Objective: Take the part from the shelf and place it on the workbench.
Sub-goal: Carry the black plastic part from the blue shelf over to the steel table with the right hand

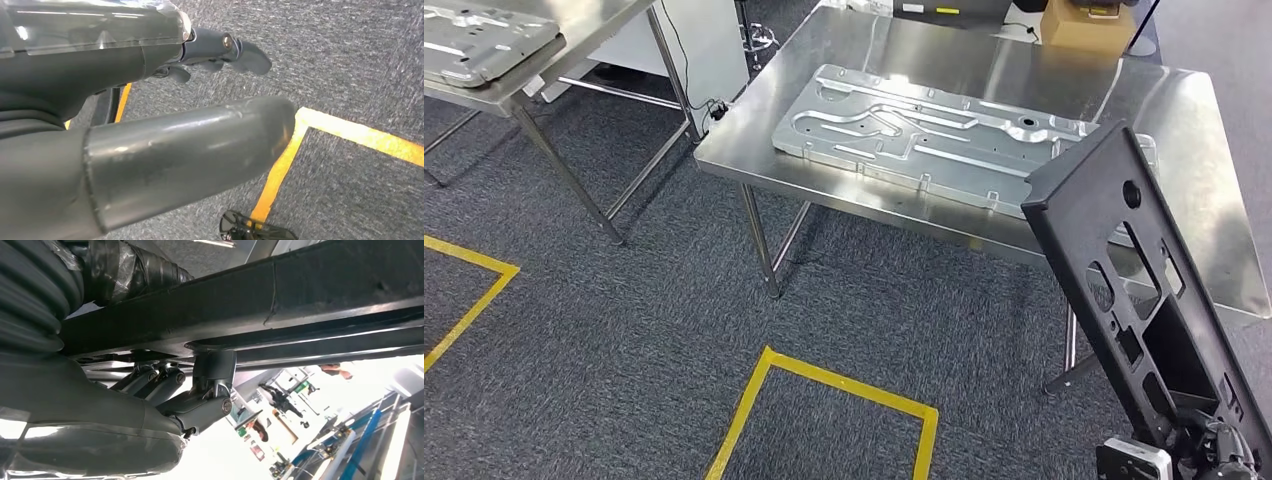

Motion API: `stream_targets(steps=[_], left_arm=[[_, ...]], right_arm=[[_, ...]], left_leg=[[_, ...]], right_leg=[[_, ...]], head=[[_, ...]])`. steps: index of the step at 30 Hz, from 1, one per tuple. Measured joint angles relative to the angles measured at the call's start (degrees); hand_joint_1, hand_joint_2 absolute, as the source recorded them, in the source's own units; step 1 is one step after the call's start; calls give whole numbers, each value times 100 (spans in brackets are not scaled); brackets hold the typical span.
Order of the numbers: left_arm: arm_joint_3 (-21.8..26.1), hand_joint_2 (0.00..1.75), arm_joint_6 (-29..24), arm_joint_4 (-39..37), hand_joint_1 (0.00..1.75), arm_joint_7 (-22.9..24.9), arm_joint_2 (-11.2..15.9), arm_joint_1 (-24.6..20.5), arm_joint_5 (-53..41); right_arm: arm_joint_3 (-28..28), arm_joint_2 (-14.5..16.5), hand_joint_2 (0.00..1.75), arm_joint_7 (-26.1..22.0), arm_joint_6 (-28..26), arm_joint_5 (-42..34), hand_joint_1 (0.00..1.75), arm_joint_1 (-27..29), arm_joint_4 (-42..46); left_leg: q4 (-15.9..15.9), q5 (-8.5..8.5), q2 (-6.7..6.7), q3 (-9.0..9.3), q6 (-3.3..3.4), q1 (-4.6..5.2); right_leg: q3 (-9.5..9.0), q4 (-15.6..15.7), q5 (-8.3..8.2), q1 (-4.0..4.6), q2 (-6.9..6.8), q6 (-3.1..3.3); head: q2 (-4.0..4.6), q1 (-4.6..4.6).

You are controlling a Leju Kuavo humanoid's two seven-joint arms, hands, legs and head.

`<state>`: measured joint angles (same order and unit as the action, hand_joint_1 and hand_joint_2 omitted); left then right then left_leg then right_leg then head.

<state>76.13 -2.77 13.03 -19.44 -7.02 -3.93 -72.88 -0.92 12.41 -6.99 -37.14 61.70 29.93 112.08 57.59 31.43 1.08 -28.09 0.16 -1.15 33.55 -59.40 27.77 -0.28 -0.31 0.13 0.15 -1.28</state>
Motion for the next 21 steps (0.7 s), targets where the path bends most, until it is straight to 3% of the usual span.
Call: stream_targets(steps=[2,3,5,6,7,8,10,12,17,19,21], left_arm=[[18,0,0,-1,0,-4,17,-13,-45],[19,0,-2,-1,0,-7,21,-19,-94],[3,0,-33,-2,0,-11,1,-30,-227],[-15,0,-66,-2,0,-9,-19,-37,-289],[-33,0,-114,-2,0,-4,-47,-49,-345],[-50,0,-171,-2,0,7,-89,-70,-390],[-84,0,-297,-2,0,61,-194,-138,-451],[-136,0,-399,-2,0,138,-307,-236,-478],[-255,0,-449,-4,0,250,-504,-374,-507],[-321,0,-432,-4,0,275,-531,-403,-522],[-374,0,-423,-4,0,299,-531,-428,-527]], right_arm=[[-37,-24,175,111,44,141,175,-35,11],[-70,-46,175,226,113,257,175,-91,9],[-211,-181,175,549,406,446,175,-341,-69],[-316,-289,175,710,607,485,175,-525,-157],[-444,-436,175,870,837,529,175,-744,-299],[-569,-592,175,1011,1048,599,175,-993,-476],[-747,-906,175,1271,1367,871,175,-1564,-920],[-801,-1169,175,1490,1514,1218,175,-2166,-1399],[-689,-1613,175,1886,1651,1926,175,-3415,-2557],[-558,-1741,175,2011,1708,2157,175,-3893,-3006],[-406,-1792,175,2097,1745,2344,175,-4266,-3406]], left_leg=[[185,125,-17,-45,-47,-8],[451,255,-37,-169,-59,-14],[1245,545,-59,-631,-71,-13],[1569,598,-61,-860,-73,-13],[1710,531,-61,-1011,-68,-12],[1609,340,-62,-1046,-55,-12],[920,-201,-61,-854,0,-6],[354,-467,-61,-656,59,23],[127,-496,-80,-567,198,31],[73,-496,-71,-514,253,14],[70,-459,-67,-477,276,14]], right_leg=[[-75,69,7,-29,19,74],[-116,100,13,-42,21,111],[-162,111,44,-22,39,164],[-180,109,62,-13,61,173],[-205,105,83,-5,88,173],[-236,100,106,-2,115,164],[-307,83,167,-2,156,125],[-331,54,221,13,181,54],[-309,-3,289,-1,150,-113],[-32,-528,520,-26,94,-172],[435,-1271,746,-56,72,-223]], head=[[0,4],[0,7],[0,13],[0,13],[0,14],[0,14],[0,14],[0,13],[0,8],[0,4],[0,3]])
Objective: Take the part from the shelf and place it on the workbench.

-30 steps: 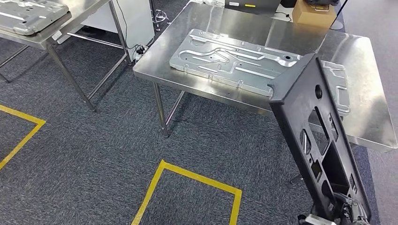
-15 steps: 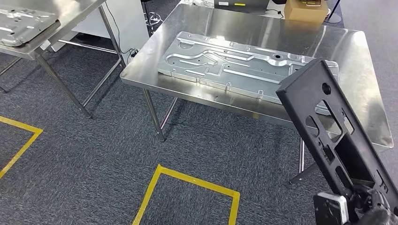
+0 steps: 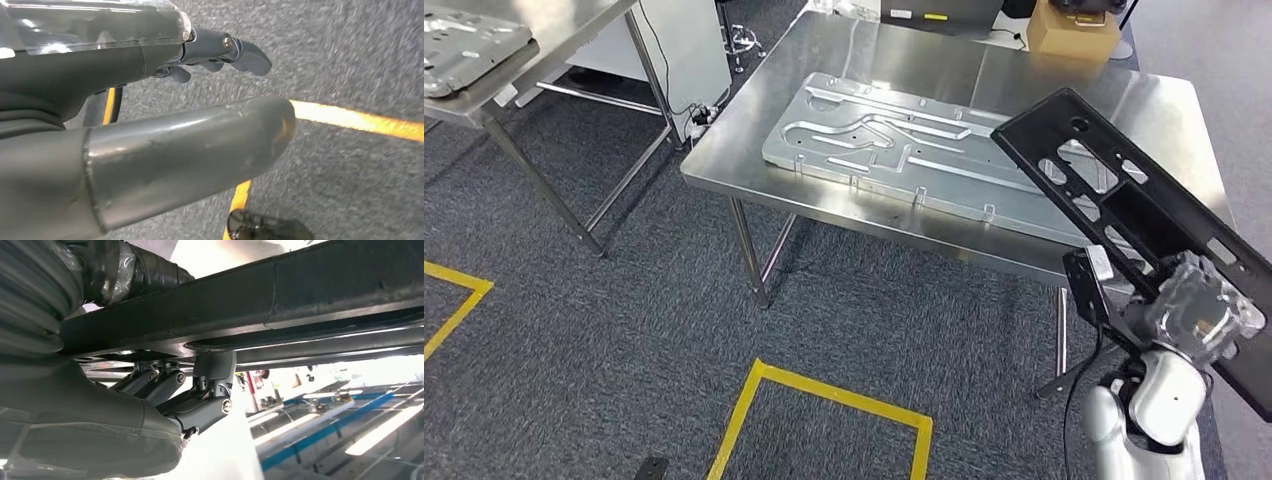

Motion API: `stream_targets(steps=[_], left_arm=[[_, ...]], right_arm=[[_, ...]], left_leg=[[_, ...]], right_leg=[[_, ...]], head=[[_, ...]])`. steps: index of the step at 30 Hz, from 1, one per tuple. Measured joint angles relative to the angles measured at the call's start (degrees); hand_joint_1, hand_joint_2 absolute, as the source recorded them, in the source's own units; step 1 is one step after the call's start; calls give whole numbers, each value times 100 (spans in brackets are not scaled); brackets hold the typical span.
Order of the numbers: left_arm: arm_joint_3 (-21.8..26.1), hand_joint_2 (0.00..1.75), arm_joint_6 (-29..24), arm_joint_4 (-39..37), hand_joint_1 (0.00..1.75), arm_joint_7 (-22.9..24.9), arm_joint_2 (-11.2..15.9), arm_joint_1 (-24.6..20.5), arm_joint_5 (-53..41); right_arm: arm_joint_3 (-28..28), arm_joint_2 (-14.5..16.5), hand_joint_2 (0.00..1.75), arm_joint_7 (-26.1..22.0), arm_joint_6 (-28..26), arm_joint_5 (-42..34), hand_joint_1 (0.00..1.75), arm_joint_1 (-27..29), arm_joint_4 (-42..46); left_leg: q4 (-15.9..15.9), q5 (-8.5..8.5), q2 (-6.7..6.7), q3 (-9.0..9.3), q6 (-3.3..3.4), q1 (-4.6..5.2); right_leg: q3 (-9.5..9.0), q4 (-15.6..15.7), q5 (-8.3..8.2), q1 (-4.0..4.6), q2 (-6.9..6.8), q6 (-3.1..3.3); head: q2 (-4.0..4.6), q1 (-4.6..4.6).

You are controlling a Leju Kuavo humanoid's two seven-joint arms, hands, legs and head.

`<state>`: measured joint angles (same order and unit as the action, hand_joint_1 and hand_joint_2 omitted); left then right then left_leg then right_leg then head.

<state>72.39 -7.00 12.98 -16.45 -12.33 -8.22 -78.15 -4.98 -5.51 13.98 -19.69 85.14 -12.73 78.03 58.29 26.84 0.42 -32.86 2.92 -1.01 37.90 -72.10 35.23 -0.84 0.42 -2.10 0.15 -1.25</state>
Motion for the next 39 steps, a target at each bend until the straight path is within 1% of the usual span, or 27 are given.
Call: stream_targets(steps=[1,2,4,5,6,8,10,12,13,15,16,17,18,19,21,23,25,27,28,30,31,32,33,35,36,37,39], left_arm=[[-25,0,1,-1,0,11,-1,-5,-2],[-55,0,3,-1,0,26,-5,-5,-8],[-110,0,9,-2,0,60,-22,-4,-29],[-134,0,12,-2,0,80,-32,-11,-44],[-157,0,14,-2,0,97,-38,-23,-56],[-216,0,16,-2,0,121,-45,-54,-76],[-279,0,21,-2,0,133,-50,-76,-87],[-337,0,20,-2,0,142,-52,-100,-87],[-361,0,17,-2,0,146,-52,-110,-86],[-386,0,16,-2,0,155,-57,-116,-78],[-390,0,16,-2,0,161,-60,-110,-72],[-392,0,15,-2,0,167,-62,-102,-65],[-392,0,15,-2,0,172,-63,-95,-59],[-394,0,14,-2,0,177,-63,-89,-55],[-401,0,13,-2,0,185,-64,-84,-48],[-418,0,12,-2,0,195,-67,-98,-37],[-436,0,11,-2,0,203,-76,-114,-27],[-444,0,8,-2,0,203,-89,-116,-20],[-448,0,7,-2,0,202,-94,-118,-14],[-470,0,5,-2,0,201,-95,-116,6],[-483,0,5,-2,0,201,-96,-109,23],[-495,0,4,-2,0,200,-96,-100,45],[-501,0,2,-2,0,197,-96,-90,74],[-503,0,-7,-2,0,185,-97,-73,131],[-503,0,-14,-3,0,177,-101,-70,159],[-503,0,-22,-3,0,173,-103,-66,184],[-502,0,-35,-4,0,169,-108,-56,231]], right_arm=[[73,-5,175,30,13,70,175,-123,-153],[157,-5,175,51,25,141,175,-224,-286],[360,1,175,80,64,281,175,-419,-477],[488,12,175,100,92,348,175,-526,-565],[629,28,175,133,125,399,175,-634,-642],[942,79,175,222,188,451,175,-796,-776],[1308,182,175,329,228,464,175,-948,-919],[1702,324,175,426,235,473,175,-1120,-1063],[1878,394,175,458,233,476,175,-1173,-1114],[2144,519,175,477,225,480,175,-1205,-1208],[2241,570,175,484,222,480,175,-1202,-1265],[2314,612,175,481,222,480,175,-1200,-1317],[2369,646,175,473,224,480,175,-1204,-1364],[2415,680,175,468,226,480,175,-1214,-1410],[2498,756,175,481,212,478,175,-1250,-1516],[2604,844,175,510,187,469,175,-1282,-1638],[2687,911,175,512,176,458,175,-1293,-1731],[2721,948,175,508,164,453,175,-1312,-1798],[2728,955,175,505,148,452,175,-1323,-1831],[2728,956,175,500,107,452,175,-1331,-1911],[2717,954,175,499,89,448,175,-1319,-1946],[2696,949,175,499,78,440,175,-1303,-1970],[2663,936,175,499,67,429,175,-1287,-1983],[2568,873,175,494,52,409,175,-1259,-1958],[2511,822,175,486,48,405,175,-1245,-1931],[2451,768,175,477,48,405,175,-1226,-1894],[2338,660,175,451,58,412,175,-1160,-1812]], left_leg=[[1,26,-7,28,0,-1],[3,56,-22,66,-7,-3],[4,136,-56,172,-47,-9],[-2,174,-64,216,-77,-7],[-4,209,-67,243,-114,-3],[-32,236,-64,259,-190,-1],[-49,267,-61,277,-267,-11],[193,395,-58,181,-317,-17],[496,513,-58,24,-328,-19],[1283,735,-59,-445,-331,-18],[1561,745,-60,-661,-328,-17],[1644,647,-59,-792,-319,-16],[1493,435,-59,-810,-304,-15],[1159,147,-58,-736,-285,-15],[470,-234,-62,-493,-253,-4],[192,-249,-66,-376,-224,20],[126,-210,-70,-344,-180,19],[70,-187,-78,-276,-117,-3],[53,-170,-79,-238,-87,-12],[47,-116,-80,-176,-47,-9],[47,-84,-82,-141,-40,-8],[47,-49,-86,-97,-38,-6],[47,-9,-91,-41,-40,-4],[41,77,-98,79,-49,0],[37,116,-102,127,-63,8],[33,146,-105,154,-85,11],[8,175,-107,176,-144,11]], right_leg=[[168,-201,-19,-19,-6,-17],[240,-198,-160,-36,-12,-28],[93,419,-711,-66,-26,-26],[-27,757,-922,-63,-31,-13],[-137,1050,-1035,-45,-36,14],[-219,1232,-987,4,-42,83],[-255,1301,-948,0,-37,157],[-318,1348,-920,-25,-21,236],[-358,1361,-898,-25,-17,276],[-440,1365,-830,-1,-20,336],[-491,1364,-788,14,-23,350],[-547,1363,-743,26,-25,355],[-612,1360,-694,35,-26,352],[-683,1356,-639,41,-27,344],[-771,1340,-539,61,-13,308],[-777,1345,-494,79,14,253],[-788,1372,-470,76,20,192],[-725,1180,-361,58,0,127],[-595,920,-251,48,-9,97],[-137,169,-5,38,-16,56],[89,-123,25,36,-16,46],[242,-245,-56,35,-16,46],[293,-156,-252,36,-16,56],[102,544,-817,59,-18,123],[-23,884,-1006,84,-24,166],[-118,1134,-1098,110,-32,208],[-177,1280,-1063,148,-39,266]], head=[[0,0],[0,0],[0,-1],[0,-1],[0,0],[0,3],[0,5],[0,10],[0,11],[0,13],[0,13],[0,12],[0,12],[0,12],[0,12],[0,14],[0,15],[0,13],[0,13],[0,10],[0,10],[0,9],[0,10],[0,10],[0,14],[0,14],[0,18]])
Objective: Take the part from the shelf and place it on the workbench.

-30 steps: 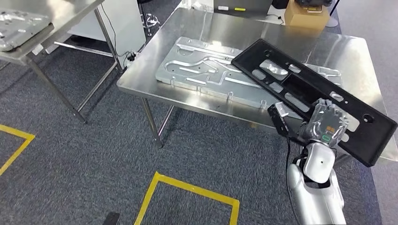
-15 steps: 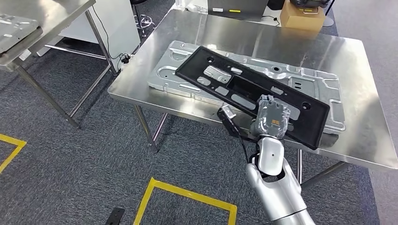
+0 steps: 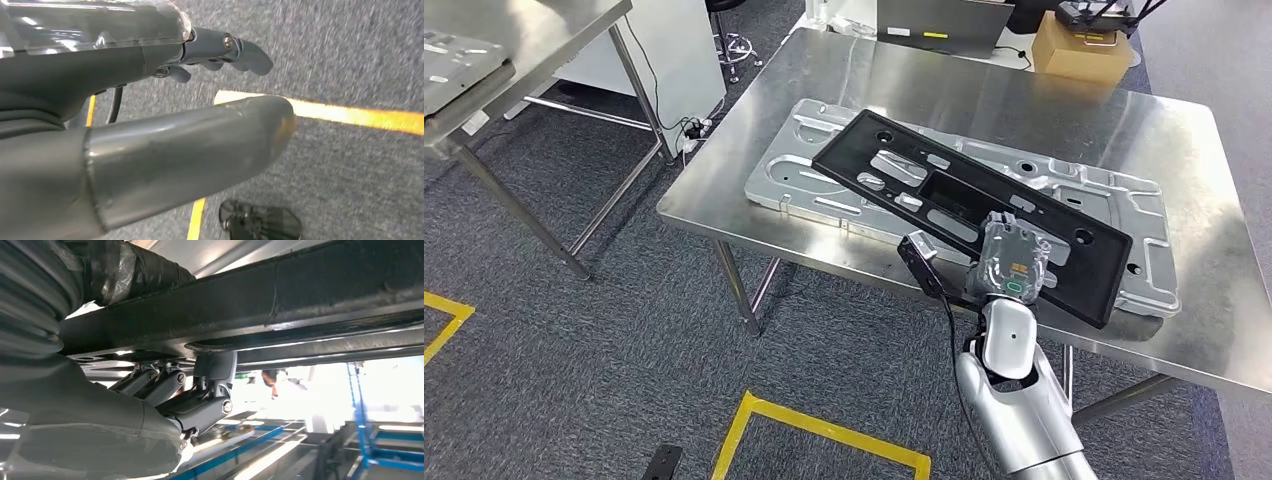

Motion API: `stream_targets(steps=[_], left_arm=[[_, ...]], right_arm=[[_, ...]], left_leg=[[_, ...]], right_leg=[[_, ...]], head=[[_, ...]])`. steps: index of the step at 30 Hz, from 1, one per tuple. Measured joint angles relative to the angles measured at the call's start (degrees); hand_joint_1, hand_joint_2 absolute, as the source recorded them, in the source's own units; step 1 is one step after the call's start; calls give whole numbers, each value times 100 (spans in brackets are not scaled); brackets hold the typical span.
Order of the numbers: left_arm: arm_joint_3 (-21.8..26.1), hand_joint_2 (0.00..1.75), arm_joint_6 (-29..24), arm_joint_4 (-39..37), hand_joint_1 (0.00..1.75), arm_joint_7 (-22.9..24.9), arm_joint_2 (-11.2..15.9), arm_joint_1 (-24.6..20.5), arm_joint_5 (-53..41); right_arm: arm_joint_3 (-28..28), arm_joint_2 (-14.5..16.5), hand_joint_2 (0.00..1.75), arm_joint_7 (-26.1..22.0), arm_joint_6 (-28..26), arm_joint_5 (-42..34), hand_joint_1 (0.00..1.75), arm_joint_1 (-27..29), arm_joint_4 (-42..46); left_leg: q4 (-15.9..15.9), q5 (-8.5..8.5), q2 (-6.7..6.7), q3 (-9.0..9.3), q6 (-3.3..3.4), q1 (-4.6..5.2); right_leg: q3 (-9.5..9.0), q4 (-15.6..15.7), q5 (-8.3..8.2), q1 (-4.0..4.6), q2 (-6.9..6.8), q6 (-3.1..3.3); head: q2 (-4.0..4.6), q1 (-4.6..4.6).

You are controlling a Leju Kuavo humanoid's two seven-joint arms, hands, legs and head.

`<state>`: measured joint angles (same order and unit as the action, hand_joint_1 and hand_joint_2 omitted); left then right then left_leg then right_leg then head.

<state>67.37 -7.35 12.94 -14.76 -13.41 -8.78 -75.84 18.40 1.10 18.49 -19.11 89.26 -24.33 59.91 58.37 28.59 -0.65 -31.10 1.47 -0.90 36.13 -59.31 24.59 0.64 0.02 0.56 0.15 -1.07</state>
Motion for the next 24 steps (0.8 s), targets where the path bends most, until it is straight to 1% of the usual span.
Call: stream_targets(steps=[2,3,4,5,6,7,8,9,10,11,12,13,14,15,17,18,19,20,21,22,23,24], left_arm=[[2,0,-22,1,0,-10,-2,15,60],[3,0,-40,2,0,-22,-3,18,100],[3,0,-59,2,0,-37,-3,18,143],[4,0,-78,2,0,-50,-2,19,185],[4,0,-92,2,0,-57,-1,21,222],[4,0,-104,2,0,-60,0,26,256],[5,0,-120,2,0,-61,1,36,286],[7,0,-135,2,0,-61,2,46,314],[9,0,-150,2,0,-60,3,55,338],[11,0,-162,2,0,-61,4,60,360],[12,0,-169,2,0,-62,6,61,382],[13,0,-172,2,0,-66,7,56,398],[13,0,-176,2,0,-70,7,53,414],[13,0,-180,2,0,-73,6,51,430],[17,0,-197,3,0,-73,5,52,465],[19,0,-211,3,0,-71,5,51,480],[21,0,-226,4,0,-70,5,46,491],[21,0,-240,4,0,-69,4,40,499],[22,0,-252,4,0,-69,3,34,510],[23,0,-258,4,0,-69,1,31,523],[25,0,-261,4,0,-69,-1,33,535],[27,0,-262,4,0,-69,-3,37,545]], right_arm=[[-118,-95,175,-27,29,21,175,108,100],[-171,-135,175,-35,43,32,175,163,147],[-208,-159,175,-40,53,41,175,215,188],[-231,-177,175,-36,58,48,175,267,218],[-235,-193,175,-24,62,50,175,325,240],[-235,-209,175,-4,66,52,175,400,261],[-235,-226,175,20,74,53,175,482,277],[-235,-246,175,47,86,53,175,565,299],[-235,-263,175,72,101,53,175,634,317],[-235,-278,175,91,118,53,175,682,336],[-235,-294,175,106,133,54,175,713,356],[-235,-310,175,113,143,54,175,728,373],[-235,-332,175,116,151,55,175,740,390],[-234,-352,175,116,156,56,175,750,402],[-233,-391,175,115,162,57,175,768,421],[-233,-407,175,117,162,57,175,771,425],[-233,-423,175,118,162,57,175,770,429],[-233,-440,175,119,161,57,175,770,430],[-233,-448,175,117,161,57,175,775,429],[-233,-455,175,115,160,57,175,786,425],[-233,-462,175,114,160,57,175,801,420],[-233,-464,175,113,160,57,175,815,416]], left_leg=[[-11,36,15,27,-59,4],[76,88,24,3,-83,7],[287,185,32,-92,-106,9],[611,310,38,-263,-124,0],[1002,444,38,-493,-143,-6],[1356,524,39,-729,-160,-12],[1556,502,39,-902,-175,-18],[1540,359,41,-979,-185,-24],[1304,118,43,-945,-189,-31],[917,-157,46,-828,-190,-37],[563,-340,47,-690,-190,-29],[305,-431,44,-581,-168,-23],[170,-440,41,-522,-141,-11],[149,-387,35,-502,-106,6],[109,-362,29,-480,-27,5],[91,-349,28,-453,12,-2],[73,-337,28,-421,47,-13],[61,-318,28,-390,78,-17],[58,-293,28,-365,102,-12],[59,-268,26,-343,115,-7],[59,-239,21,-314,121,1],[60,-206,15,-276,123,10]], right_leg=[[-77,109,15,-32,2,42],[-140,172,17,-57,-2,66],[-207,230,22,-83,-5,87],[-260,256,40,-91,-7,103],[-300,260,69,-96,-6,117],[-339,256,106,-97,-4,117],[-381,248,149,-99,-3,111],[-428,233,199,-103,-2,99],[-477,213,253,-110,1,82],[-523,186,312,-118,5,58],[-553,154,372,-116,10,23],[-564,122,422,-111,18,-15],[-564,101,458,-103,23,-52],[-560,97,479,-96,28,-85],[-579,108,515,-107,29,-134],[-568,49,564,-117,26,-160],[-493,-125,658,-124,22,-185],[-344,-419,791,-133,19,-209],[-117,-814,940,-137,16,-228],[140,-1212,1055,-139,16,-239],[356,-1490,1076,-139,16,-240],[484,-1569,974,-137,16,-229]], head=[[0,-1],[0,0],[0,1],[0,2],[0,4],[0,4],[0,5],[0,4],[0,4],[0,4],[0,4],[0,5],[0,6],[0,8],[0,10],[0,10],[0,8],[0,7],[0,6],[0,5],[0,5],[0,4]])
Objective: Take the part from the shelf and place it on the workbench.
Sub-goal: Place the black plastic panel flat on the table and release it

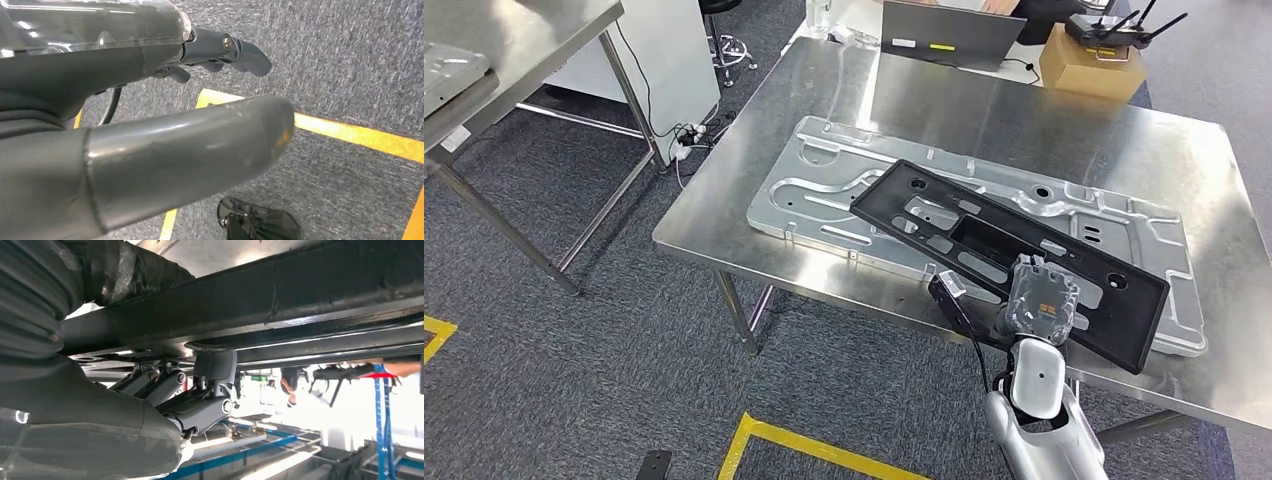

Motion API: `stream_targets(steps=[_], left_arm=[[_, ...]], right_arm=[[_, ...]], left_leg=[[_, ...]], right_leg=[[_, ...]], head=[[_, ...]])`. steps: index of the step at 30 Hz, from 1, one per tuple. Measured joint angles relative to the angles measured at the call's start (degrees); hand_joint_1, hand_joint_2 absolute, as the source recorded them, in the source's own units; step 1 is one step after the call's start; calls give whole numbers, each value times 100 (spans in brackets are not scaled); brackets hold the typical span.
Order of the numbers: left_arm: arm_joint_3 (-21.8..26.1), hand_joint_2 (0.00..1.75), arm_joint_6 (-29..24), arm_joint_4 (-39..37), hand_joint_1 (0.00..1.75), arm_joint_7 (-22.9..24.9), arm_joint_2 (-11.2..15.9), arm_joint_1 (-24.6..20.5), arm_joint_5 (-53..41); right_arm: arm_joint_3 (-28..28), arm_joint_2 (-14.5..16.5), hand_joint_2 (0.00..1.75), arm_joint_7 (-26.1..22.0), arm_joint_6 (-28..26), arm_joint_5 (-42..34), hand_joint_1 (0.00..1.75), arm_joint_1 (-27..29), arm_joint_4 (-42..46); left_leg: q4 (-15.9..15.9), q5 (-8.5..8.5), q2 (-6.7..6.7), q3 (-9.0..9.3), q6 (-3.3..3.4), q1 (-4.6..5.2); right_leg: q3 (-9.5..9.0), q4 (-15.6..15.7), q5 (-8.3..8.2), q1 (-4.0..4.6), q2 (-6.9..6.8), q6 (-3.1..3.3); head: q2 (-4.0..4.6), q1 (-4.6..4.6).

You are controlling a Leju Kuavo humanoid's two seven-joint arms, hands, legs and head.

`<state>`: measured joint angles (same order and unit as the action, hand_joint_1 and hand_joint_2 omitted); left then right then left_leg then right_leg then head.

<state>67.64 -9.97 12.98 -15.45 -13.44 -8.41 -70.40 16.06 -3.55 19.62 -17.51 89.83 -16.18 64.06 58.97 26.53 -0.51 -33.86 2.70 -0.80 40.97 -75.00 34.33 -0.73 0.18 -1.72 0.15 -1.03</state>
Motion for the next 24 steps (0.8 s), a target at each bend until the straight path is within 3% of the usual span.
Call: stream_targets(steps=[1,3,4,5,7,10,11,13,14,15,16,17,19,21,24], left_arm=[[2,0,0,0,0,0,-2,2,6],[6,0,-5,0,0,1,-8,2,21],[7,0,-10,1,0,1,-14,-4,32],[7,0,-16,1,0,2,-20,-13,43],[9,0,-24,2,0,3,-33,-30,60],[19,0,-31,5,0,3,-45,-37,65],[26,0,-32,6,0,3,-44,-41,66],[42,0,-33,7,0,4,-44,-44,66],[49,0,-33,7,0,5,-44,-39,67],[55,0,-33,7,0,8,-44,-34,67],[61,0,-33,8,0,9,-44,-31,67],[68,0,-33,10,0,9,-43,-30,70],[83,0,-37,14,0,8,-40,-29,97],[96,0,-45,16,0,3,-39,-33,145],[109,0,-75,17,0,1,-43,-32,217]], right_arm=[[0,-2,175,1,0,0,175,7,-3],[0,-6,175,-1,-1,0,175,5,-5],[1,-8,175,-6,-3,0,175,1,-5],[1,-10,175,-11,-5,0,175,-7,-5],[2,-11,175,-21,-10,0,175,-27,-3],[2,-14,175,-31,-14,1,175,-46,9],[2,-15,175,-33,-14,2,175,-53,12],[2,-17,175,-41,-14,2,175,-65,9],[2,-17,175,-44,-14,2,175,-60,5],[2,-17,175,-49,-14,2,175,-53,2],[2,-17,175,-50,-13,2,175,-47,-1],[2,-17,175,-51,-13,2,175,-43,-2],[2,-19,175,-51,-14,2,175,-50,-3],[0,-28,175,-66,-15,2,175,-69,-2],[-25,-60,175,-156,-17,2,175,-93,5]], left_leg=[[0,37,-7,53,-2,10],[-9,123,-15,177,-13,28],[-14,162,-18,228,-29,37],[-23,192,-19,257,-52,39],[-56,223,-15,282,-112,34],[70,336,10,254,-197,36],[327,449,15,131,-223,32],[1079,711,16,-298,-270,14],[1389,762,17,-515,-291,7],[1510,693,18,-651,-305,4],[1411,502,19,-685,-312,2],[1110,230,21,-615,-311,1],[411,-178,26,-354,-284,16],[92,-215,23,-210,-227,37],[11,-152,12,-162,-131,36]], right_leg=[[15,146,-221,4,0,26],[-209,854,-767,38,2,120],[-336,1175,-941,66,0,173],[-427,1391,-1005,95,-1,222],[-492,1540,-955,131,0,285],[-649,1733,-928,67,-4,326],[-716,1783,-917,45,-12,340],[-801,1798,-857,50,-20,363],[-839,1791,-818,51,-18,364],[-881,1781,-775,50,-14,358],[-931,1768,-726,48,-9,347],[-987,1749,-671,45,-5,332],[-1079,1702,-549,47,0,278],[-1084,1666,-477,61,4,220],[-1090,1661,-424,61,5,144]], head=[[0,0],[0,2],[0,5],[0,7],[0,8],[0,12],[0,13],[0,15],[0,15],[0,16],[0,16],[0,16],[0,15],[0,15],[0,18]])
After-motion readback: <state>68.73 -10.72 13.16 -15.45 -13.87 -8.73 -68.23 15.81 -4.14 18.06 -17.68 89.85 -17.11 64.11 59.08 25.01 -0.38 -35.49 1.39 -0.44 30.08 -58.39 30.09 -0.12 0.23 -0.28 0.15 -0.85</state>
